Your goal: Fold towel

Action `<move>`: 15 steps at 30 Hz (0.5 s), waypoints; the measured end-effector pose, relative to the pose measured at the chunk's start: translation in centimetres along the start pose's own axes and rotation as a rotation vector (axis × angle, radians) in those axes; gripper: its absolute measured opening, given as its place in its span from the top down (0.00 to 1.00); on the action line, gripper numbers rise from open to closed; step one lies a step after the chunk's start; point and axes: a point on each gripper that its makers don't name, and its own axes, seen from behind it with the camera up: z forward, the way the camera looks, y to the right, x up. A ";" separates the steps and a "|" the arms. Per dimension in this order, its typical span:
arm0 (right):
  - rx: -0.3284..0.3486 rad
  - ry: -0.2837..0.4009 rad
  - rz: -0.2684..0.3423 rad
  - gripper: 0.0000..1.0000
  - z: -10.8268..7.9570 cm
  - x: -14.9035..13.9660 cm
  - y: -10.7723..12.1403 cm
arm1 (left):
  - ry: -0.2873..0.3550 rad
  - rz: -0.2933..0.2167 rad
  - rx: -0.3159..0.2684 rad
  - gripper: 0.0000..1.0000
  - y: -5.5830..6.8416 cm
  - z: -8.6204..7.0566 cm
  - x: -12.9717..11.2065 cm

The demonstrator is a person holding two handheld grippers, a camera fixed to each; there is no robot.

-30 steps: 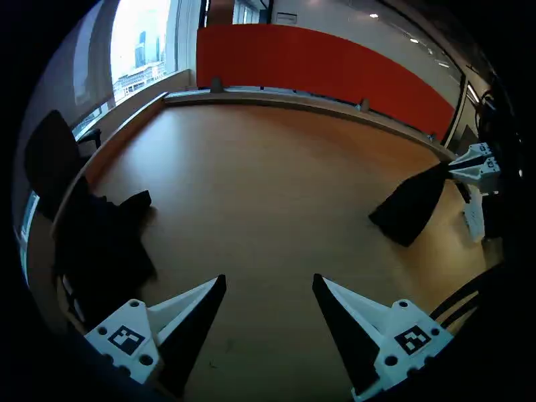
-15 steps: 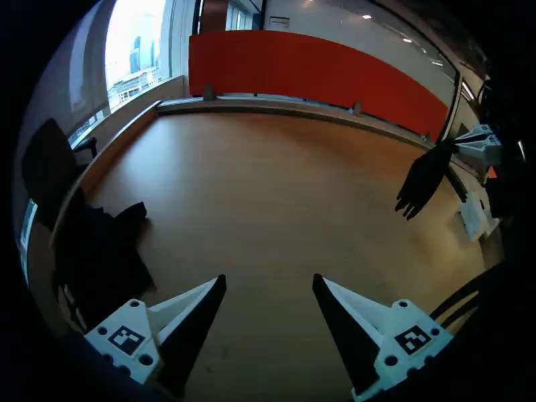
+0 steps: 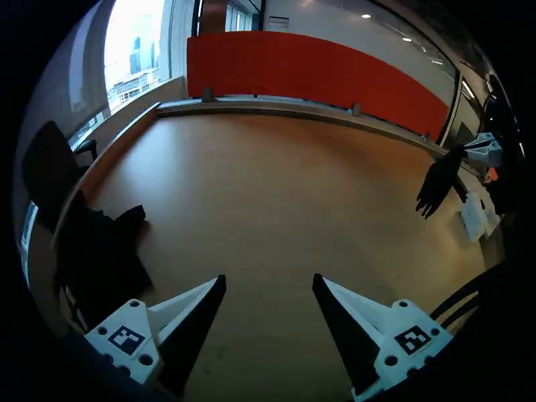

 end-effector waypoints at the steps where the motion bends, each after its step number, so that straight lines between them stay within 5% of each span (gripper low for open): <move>1: -0.002 -0.003 0.005 0.96 -0.2 -0.3 0.5 | 0.000 0.000 0.001 0.04 0.1 0.0 0.0; 15: -0.035 -0.067 0.043 0.96 -3.4 -5.5 7.9 | -0.006 -0.005 0.026 0.04 1.2 0.3 0.2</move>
